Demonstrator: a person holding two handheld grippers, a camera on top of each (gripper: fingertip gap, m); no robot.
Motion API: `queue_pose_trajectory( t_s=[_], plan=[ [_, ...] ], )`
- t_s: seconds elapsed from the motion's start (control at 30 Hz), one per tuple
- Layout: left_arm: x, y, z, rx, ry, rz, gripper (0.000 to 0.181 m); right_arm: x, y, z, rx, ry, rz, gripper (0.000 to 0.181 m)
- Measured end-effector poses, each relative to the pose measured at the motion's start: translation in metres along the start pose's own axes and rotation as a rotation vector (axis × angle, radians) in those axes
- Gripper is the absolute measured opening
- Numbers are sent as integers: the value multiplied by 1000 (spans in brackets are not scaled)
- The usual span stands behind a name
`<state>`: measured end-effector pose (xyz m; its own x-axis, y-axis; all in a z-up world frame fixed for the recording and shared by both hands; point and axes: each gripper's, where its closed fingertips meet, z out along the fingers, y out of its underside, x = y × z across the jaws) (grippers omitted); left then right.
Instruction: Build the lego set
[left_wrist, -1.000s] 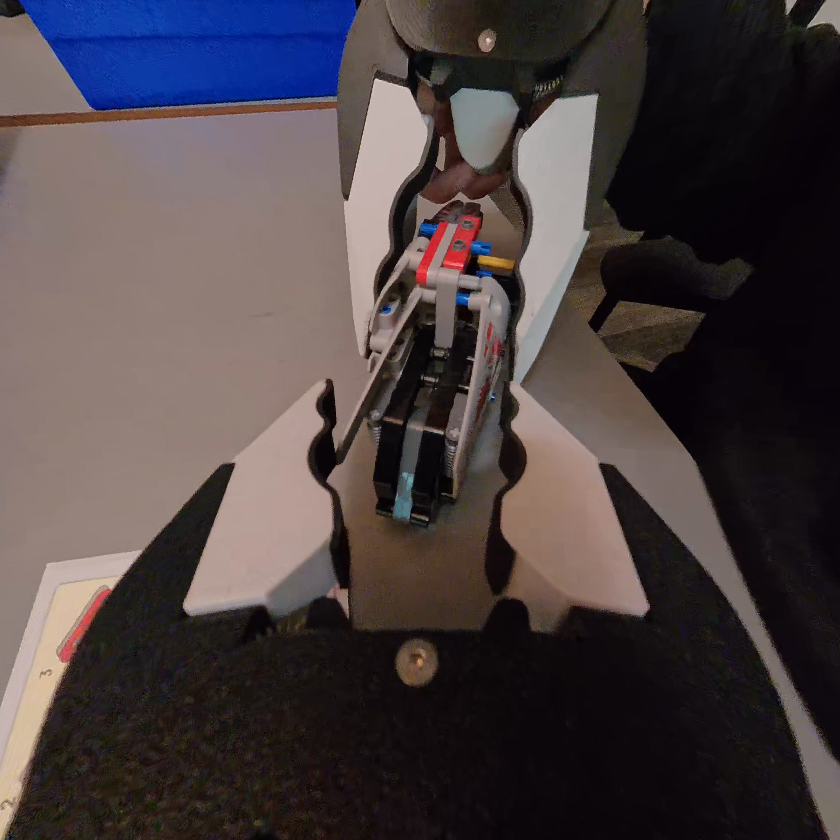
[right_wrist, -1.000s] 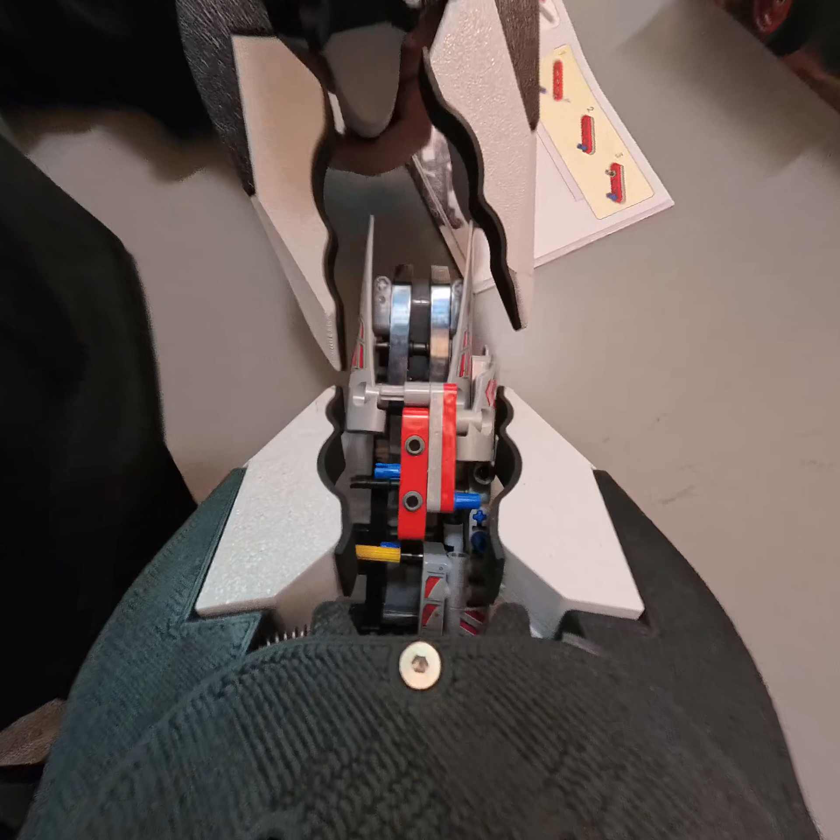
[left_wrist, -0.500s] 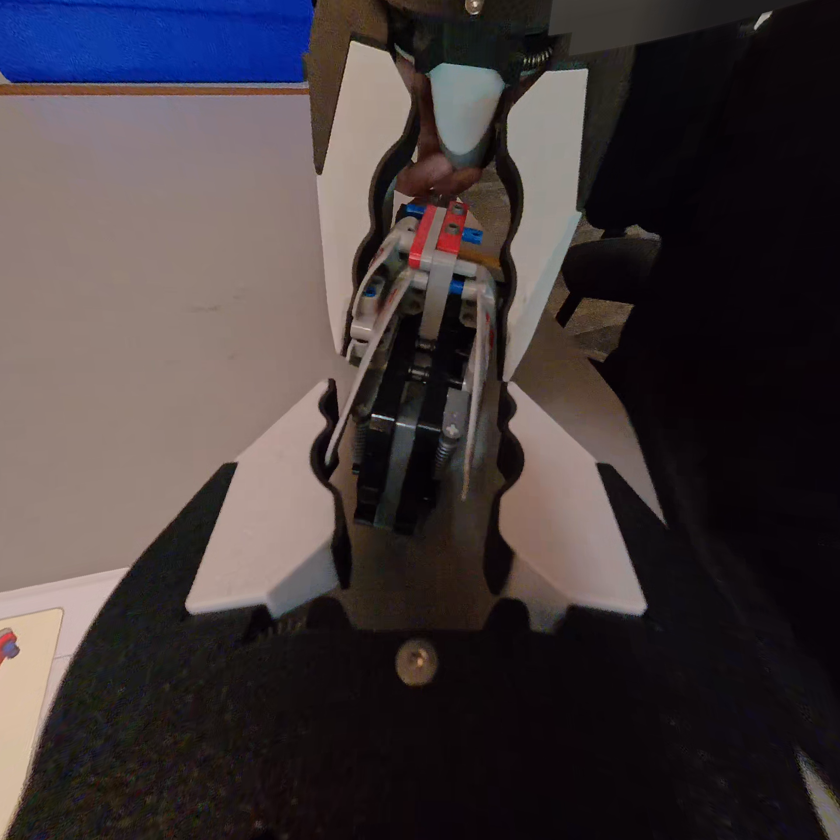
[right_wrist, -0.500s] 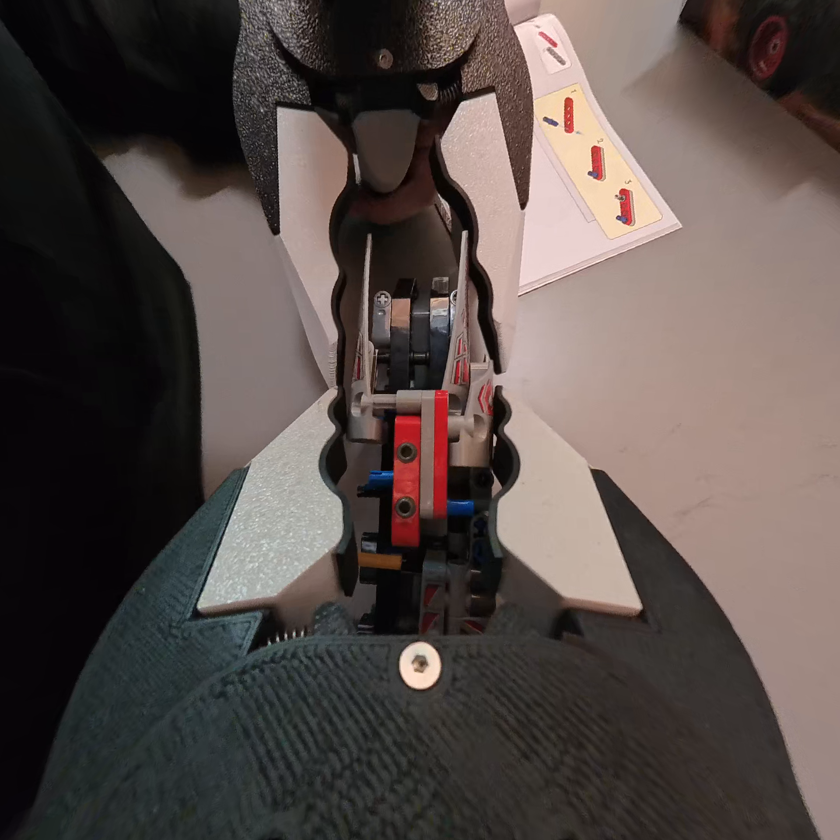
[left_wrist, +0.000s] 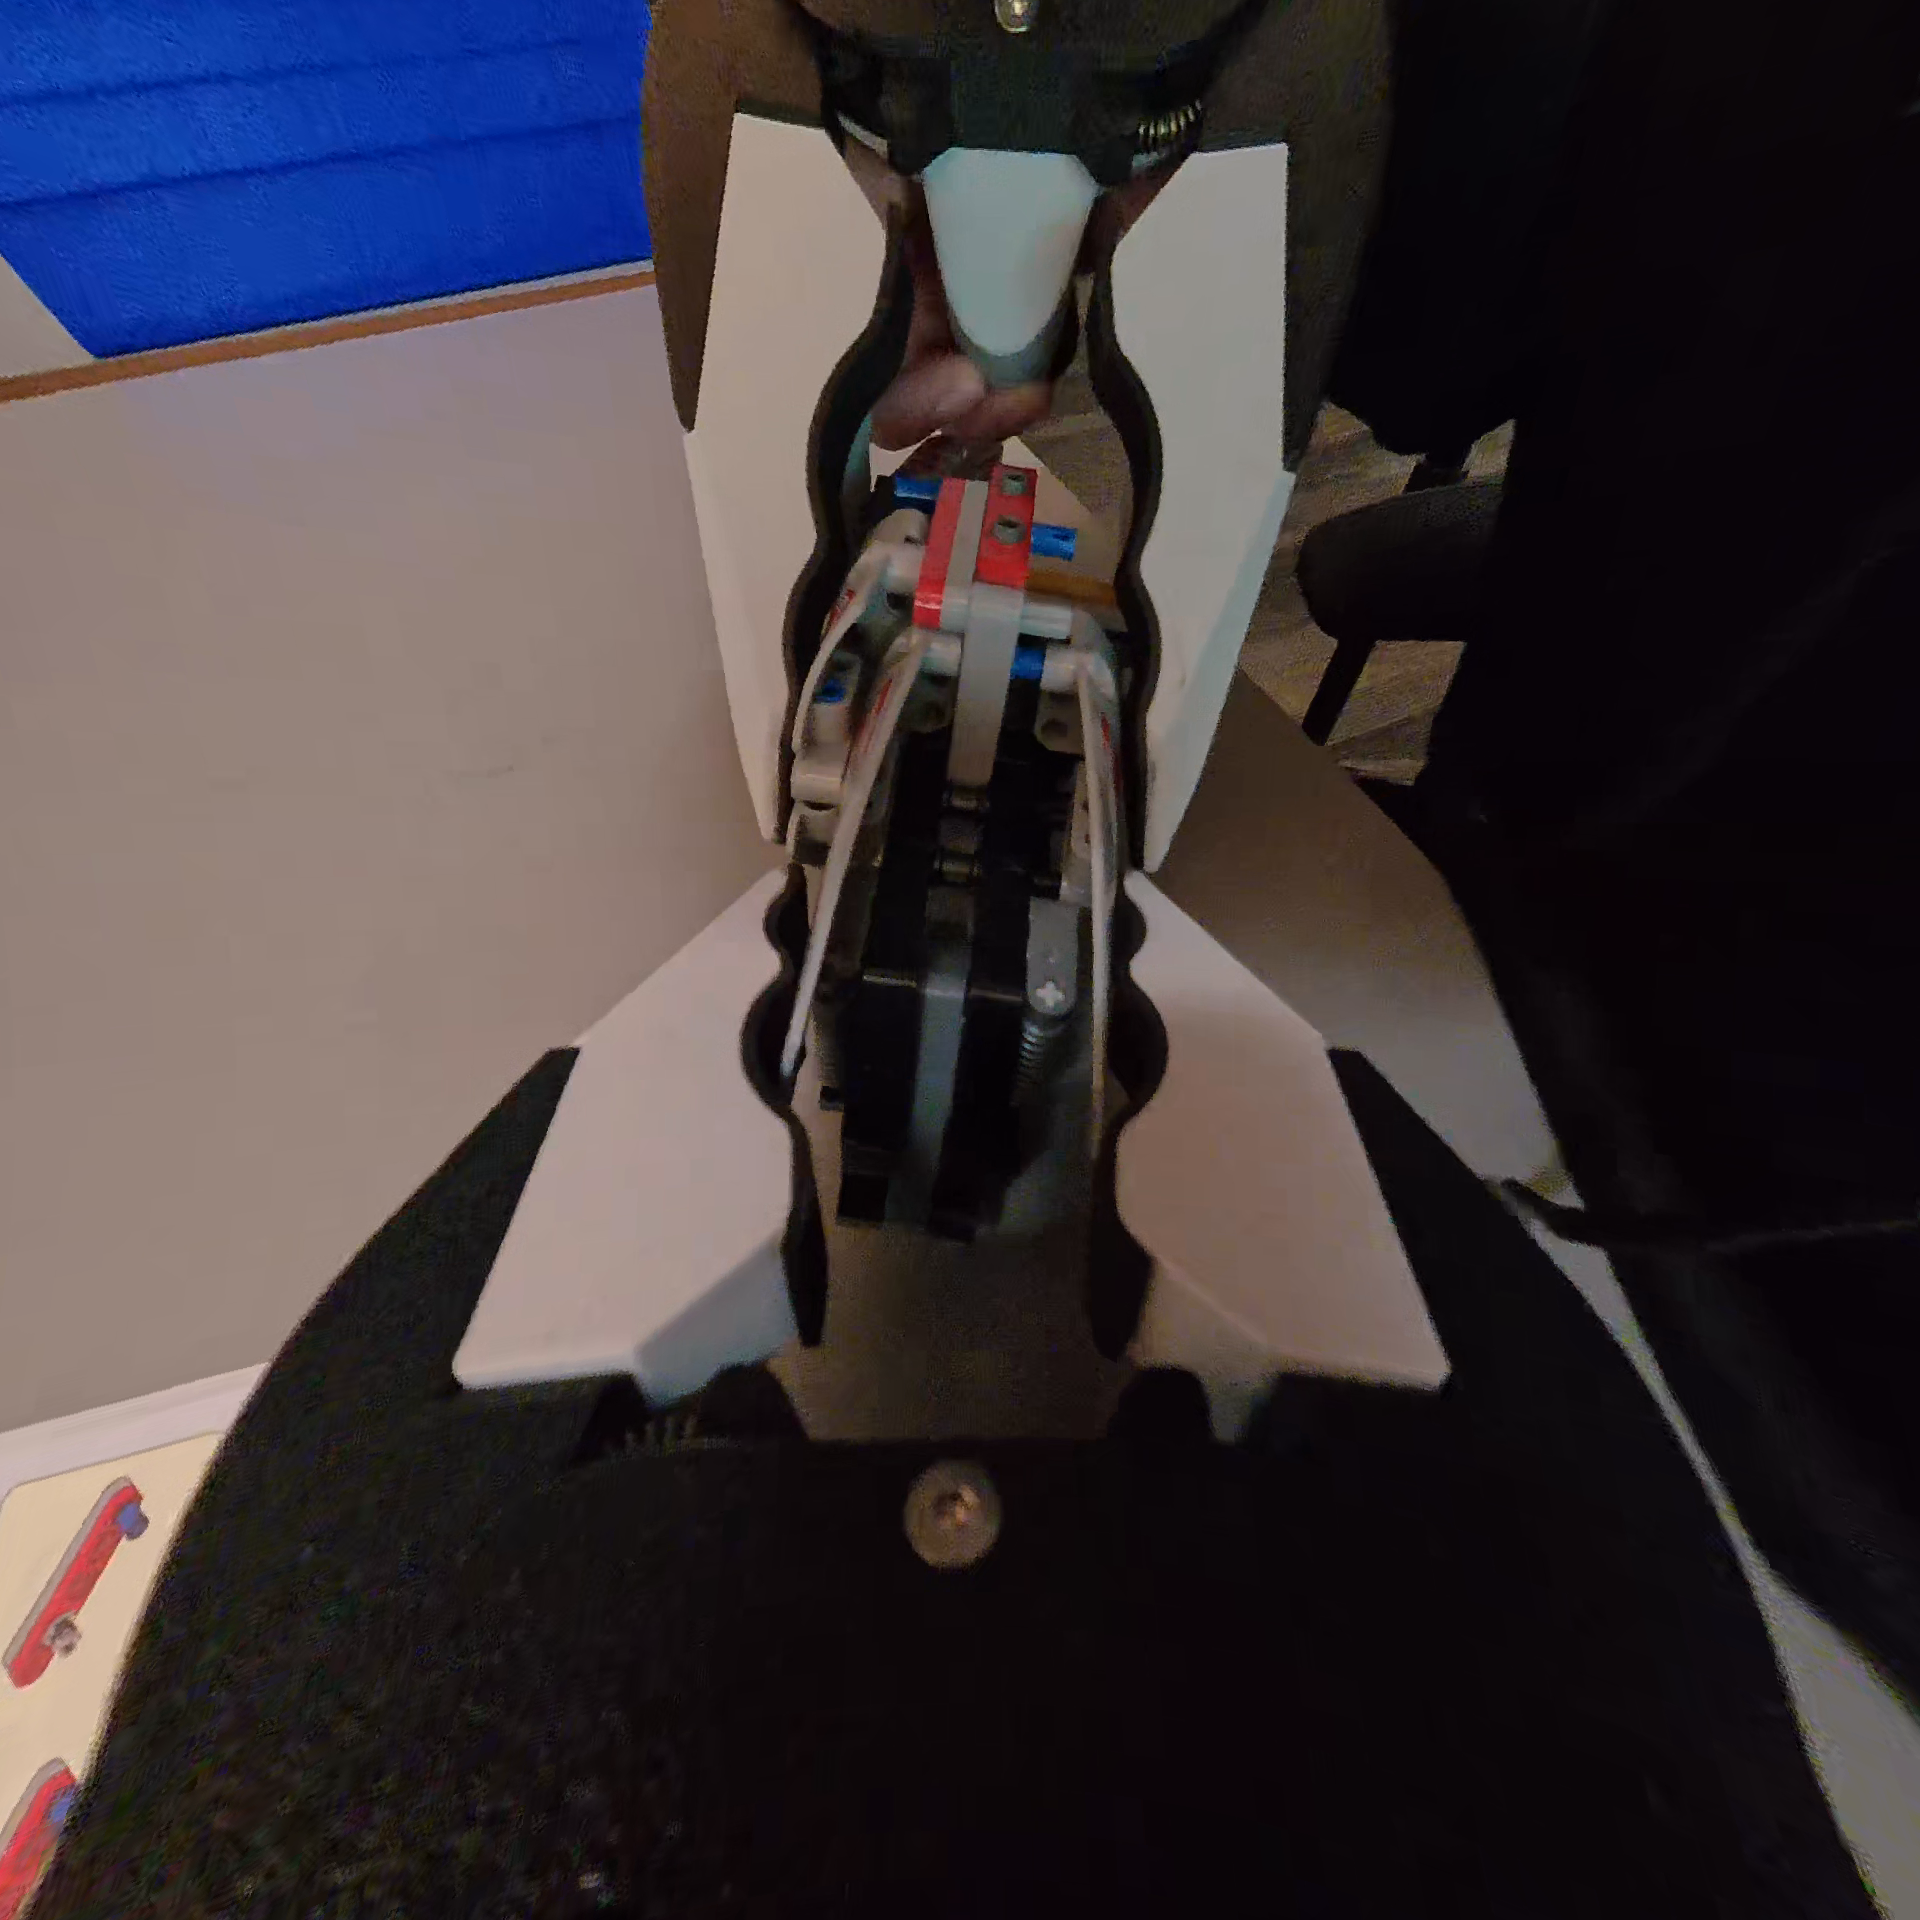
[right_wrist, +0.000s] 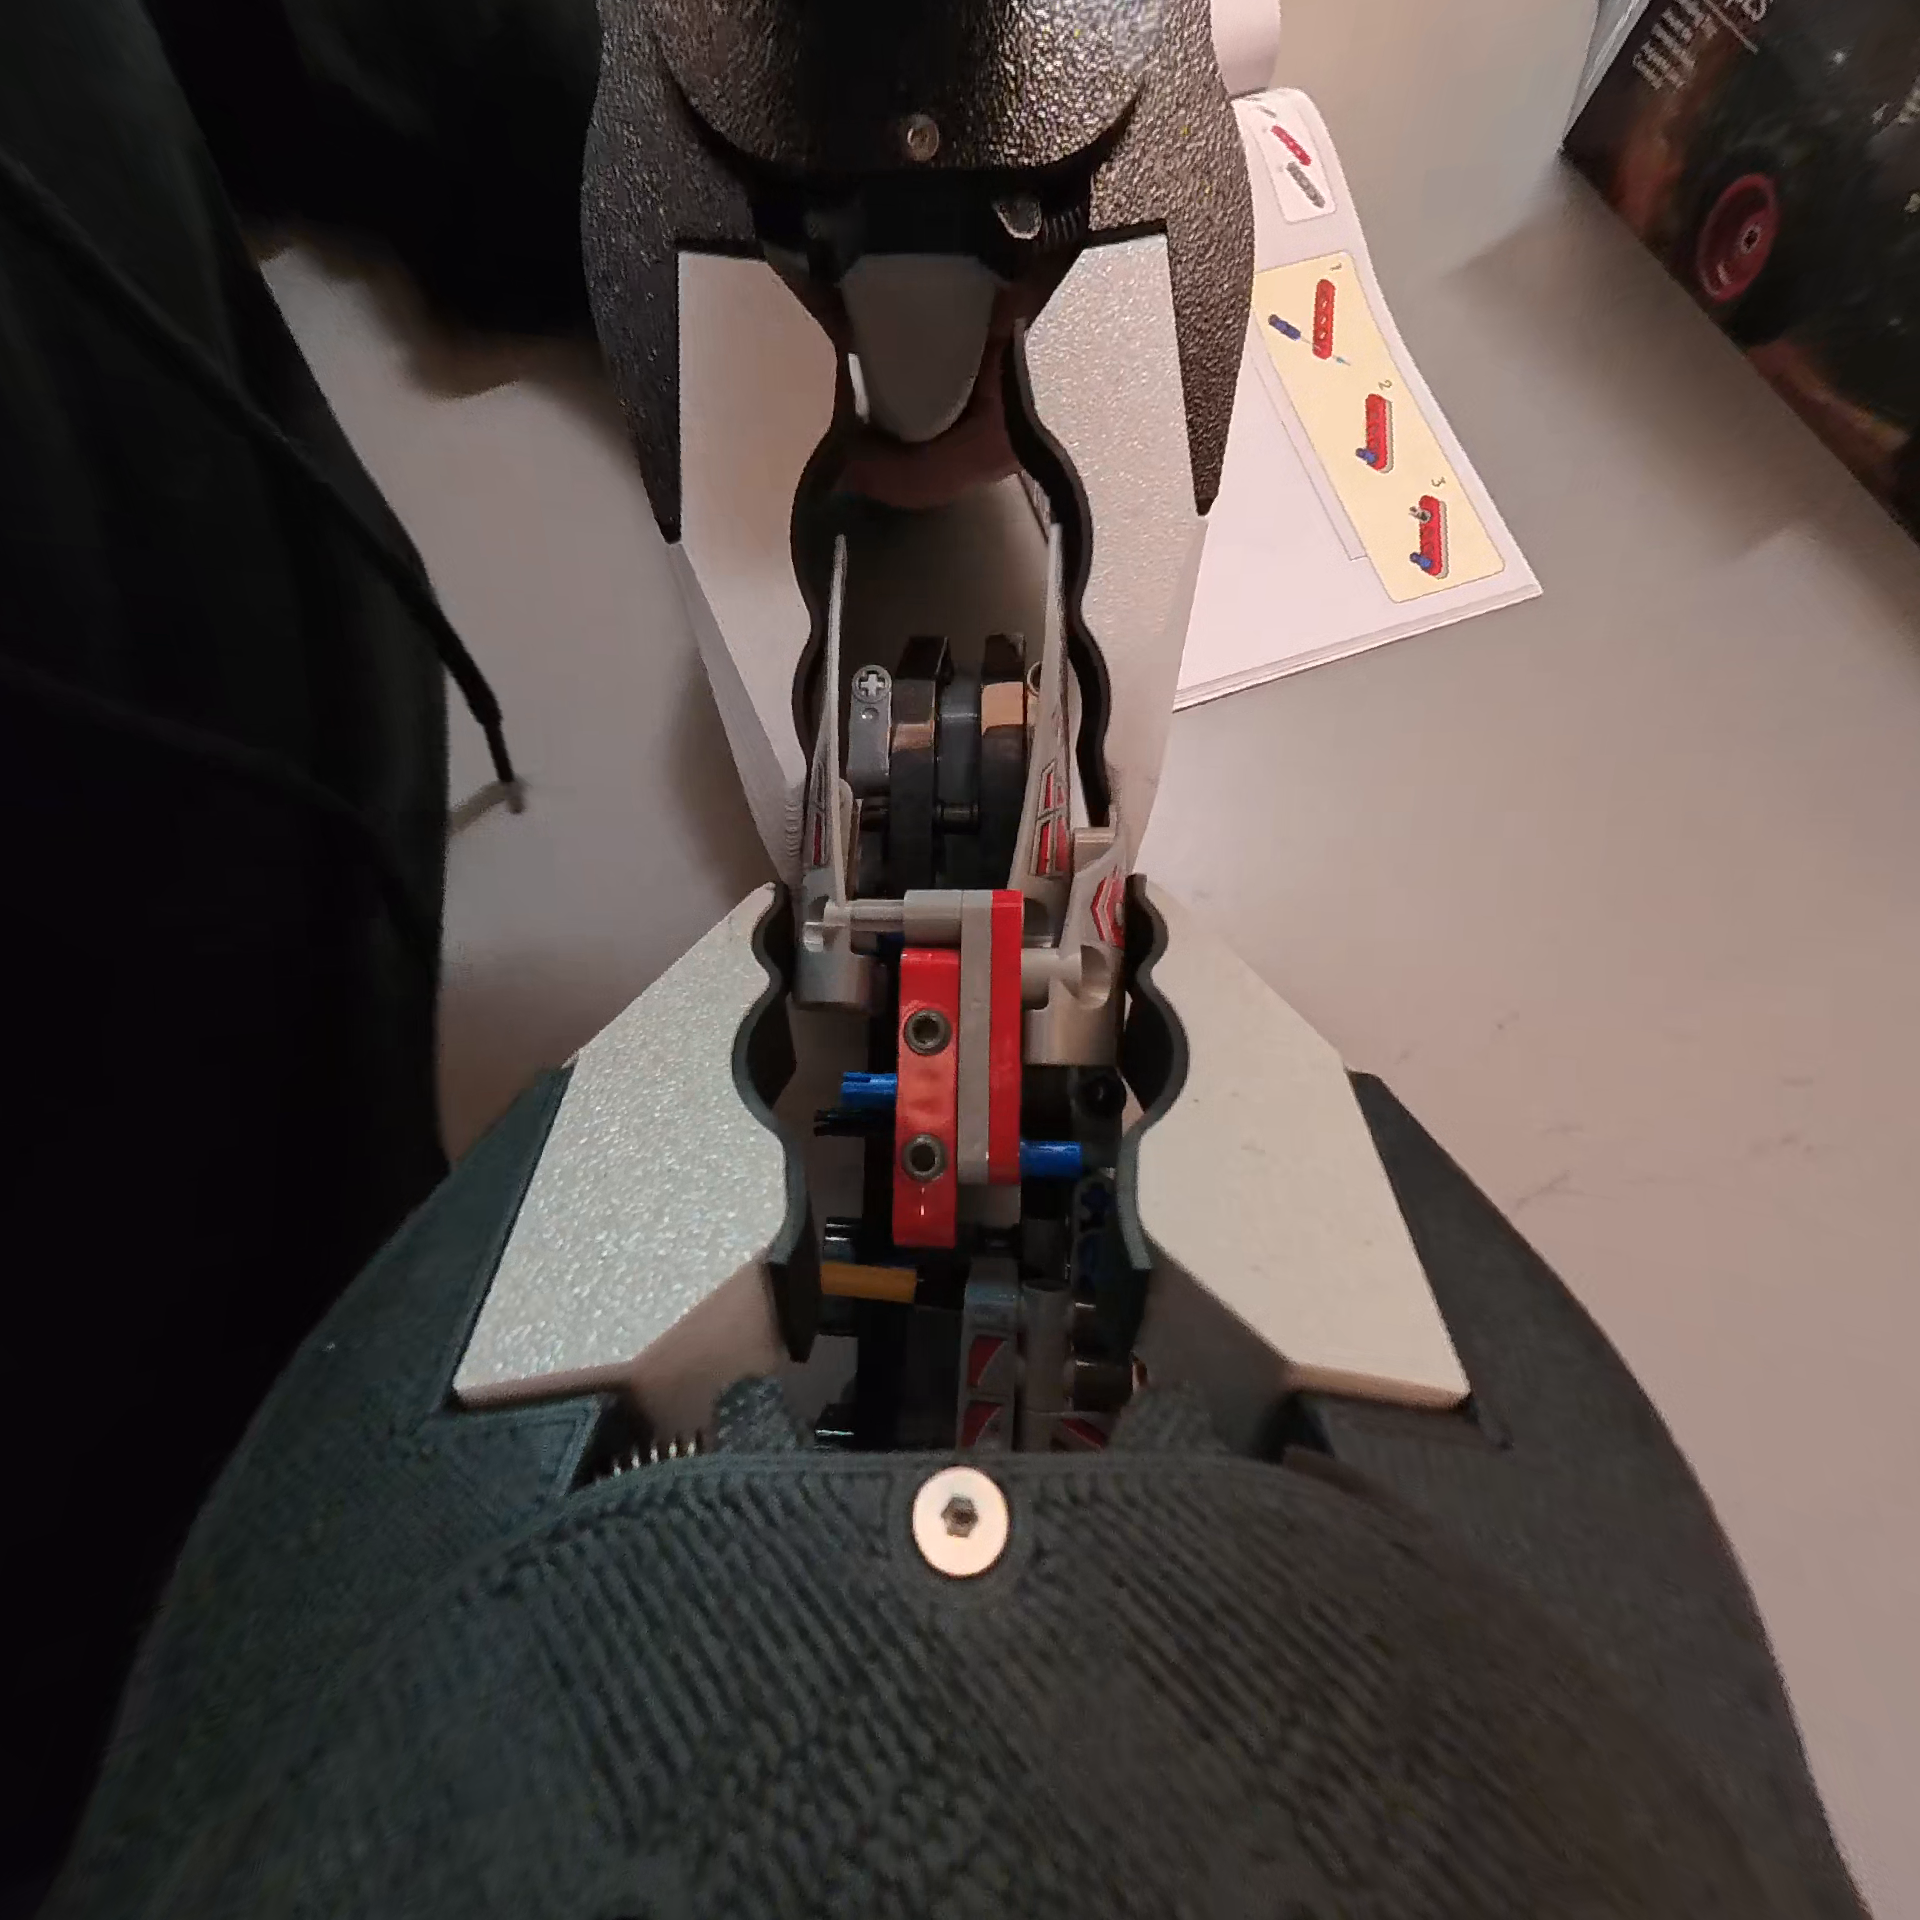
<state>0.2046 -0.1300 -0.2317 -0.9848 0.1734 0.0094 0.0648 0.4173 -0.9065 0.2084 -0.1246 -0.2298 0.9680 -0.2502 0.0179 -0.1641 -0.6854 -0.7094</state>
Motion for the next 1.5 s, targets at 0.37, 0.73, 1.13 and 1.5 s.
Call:
queue_pose_trajectory(
  t_s=[0.37,0.73,1.13,1.5],
  plan=[
    [-1,-2,0,7,-9,3,58,0,-1,0,8,-22,-16,61],
    [-2,-2,2,8,-26,12,55,3,-1,-1,9,-34,-11,60],
    [1,-3,3,17,-27,43,56,-1,-4,-6,48,-26,-77,62],
    [0,-13,1,84,5,-21,56,2,-9,-13,133,-31,-35,55]
  ],
)
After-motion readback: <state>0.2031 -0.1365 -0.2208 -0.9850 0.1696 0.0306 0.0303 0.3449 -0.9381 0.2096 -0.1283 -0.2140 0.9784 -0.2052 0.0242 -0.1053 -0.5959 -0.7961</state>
